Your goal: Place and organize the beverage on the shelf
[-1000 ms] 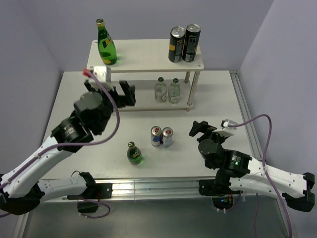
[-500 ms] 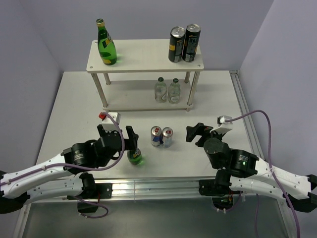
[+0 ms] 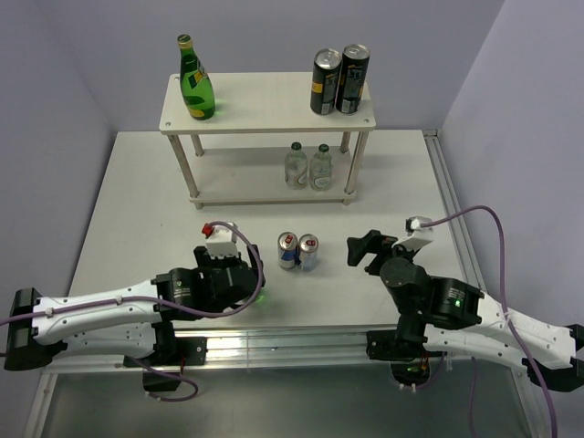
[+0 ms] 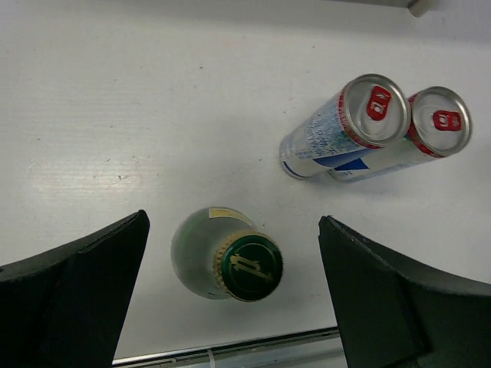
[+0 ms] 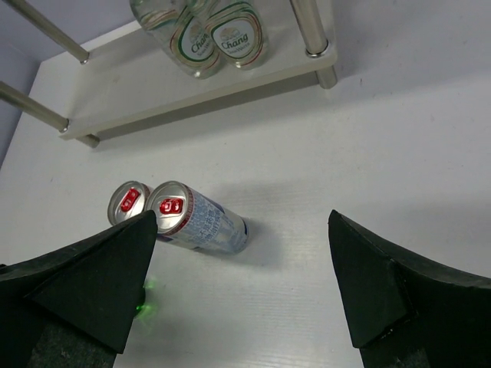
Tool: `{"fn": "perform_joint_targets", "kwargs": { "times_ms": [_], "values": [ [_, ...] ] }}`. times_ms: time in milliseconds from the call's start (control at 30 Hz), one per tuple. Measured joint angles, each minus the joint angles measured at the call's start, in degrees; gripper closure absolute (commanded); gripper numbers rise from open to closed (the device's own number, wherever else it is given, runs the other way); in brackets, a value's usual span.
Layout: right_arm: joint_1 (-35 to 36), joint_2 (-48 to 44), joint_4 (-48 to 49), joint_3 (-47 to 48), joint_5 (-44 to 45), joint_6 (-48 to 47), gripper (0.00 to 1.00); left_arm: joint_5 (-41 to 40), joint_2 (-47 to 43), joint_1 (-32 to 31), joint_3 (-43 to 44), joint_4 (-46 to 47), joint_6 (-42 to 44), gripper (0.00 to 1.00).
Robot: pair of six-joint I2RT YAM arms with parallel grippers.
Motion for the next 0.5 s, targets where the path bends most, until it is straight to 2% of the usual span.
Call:
{"fn": "perform_joint_targets", "kwargs": {
  "times_ms": [100,200,300,333,500],
  "values": [
    [0.0,-2.0,-1.6,0.0,0.6,1.4,0.01,-1.6,0.0,0.0,-1.7,-0.5,-3.3,0.03],
    [0.0,-3.8,-3.2,0.0,1.2,2.9,0.01,-2.6,0.0,0.0,-3.1,-0.4,-5.3,0.09],
    [0.0,-4.7,-4.5,-0.2,1.6,4.0,0.02,-3.8,0.0,0.0,-4.1,-0.2,-6.6,0.21],
    [0.0,-4.9,-4.8,-0.5,1.7,4.3,0.02,-4.2,0.0,0.0,-4.3,-0.1,-6.7,0.28],
    [0.0,-5.1,-5.7,-1.0,1.9,4.9,0.02,-5.7,0.5,-0.1,-4.4,1.7,-6.9,0.41]
  ]
}}
